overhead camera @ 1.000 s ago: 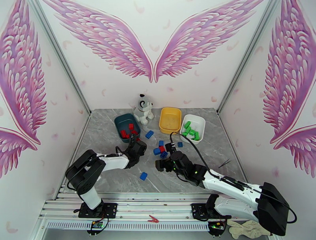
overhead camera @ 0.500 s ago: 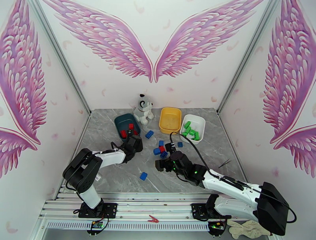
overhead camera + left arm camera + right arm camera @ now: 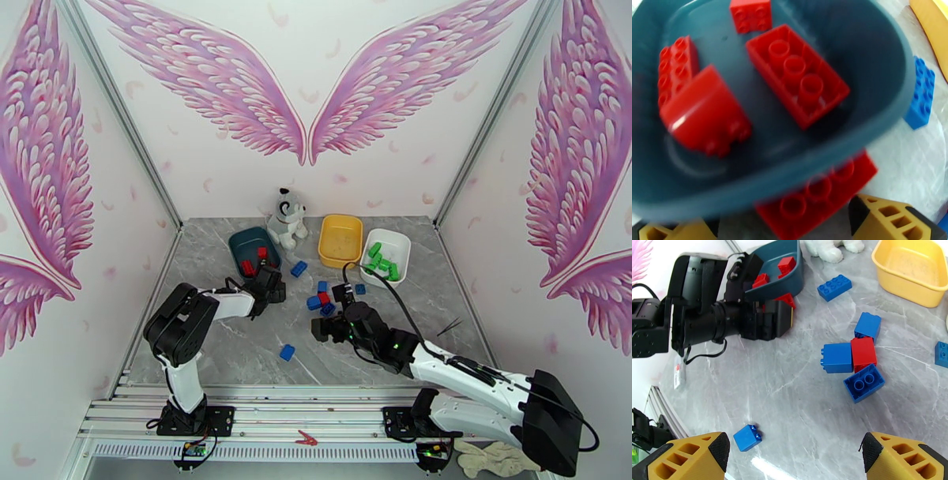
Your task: Sort the legos into containers by color
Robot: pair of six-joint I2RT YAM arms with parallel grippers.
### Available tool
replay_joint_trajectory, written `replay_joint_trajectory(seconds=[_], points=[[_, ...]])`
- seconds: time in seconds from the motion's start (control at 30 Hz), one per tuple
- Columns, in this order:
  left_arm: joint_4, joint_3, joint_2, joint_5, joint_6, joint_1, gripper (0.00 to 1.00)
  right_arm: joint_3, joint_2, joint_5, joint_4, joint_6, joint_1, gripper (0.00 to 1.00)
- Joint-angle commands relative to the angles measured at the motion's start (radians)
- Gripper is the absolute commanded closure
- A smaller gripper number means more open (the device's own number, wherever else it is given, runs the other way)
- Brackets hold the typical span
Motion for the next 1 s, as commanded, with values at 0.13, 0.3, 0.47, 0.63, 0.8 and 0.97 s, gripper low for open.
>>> replay_joint_trajectory(seconds=[0.13,0.3,0.47,0.63,0.8,0.97], points=[[-0.036,0.109,0.051,0.046,0.047,0.007,0.08,0.021,0.032,-0.015,0.005,0.022,-0.01,0.06],[-0.061,0.167,0.083,0.077,0.069,-0.003,0.1,0.016,0.018,-0.015,-0.005,0.015,-0.009,0.06],[-0.084,0.201,0.113,0.08,0.092,-0.029,0.15,0.001,-0.018,0.001,-0.016,0.011,-0.011,0.06],[-0.108,0.222,0.134,0.091,0.106,-0.047,0.23,-0.005,-0.033,0.007,-0.019,0.01,-0.011,0.05],[-0.104,0.199,0.114,0.088,0.107,-0.068,0.37,-0.003,-0.02,0.004,-0.008,0.012,-0.011,0.05],[-0.11,0.198,0.1,0.077,0.11,-0.087,0.43,-0.001,-0.001,-0.006,0.003,0.017,-0.012,0.06]])
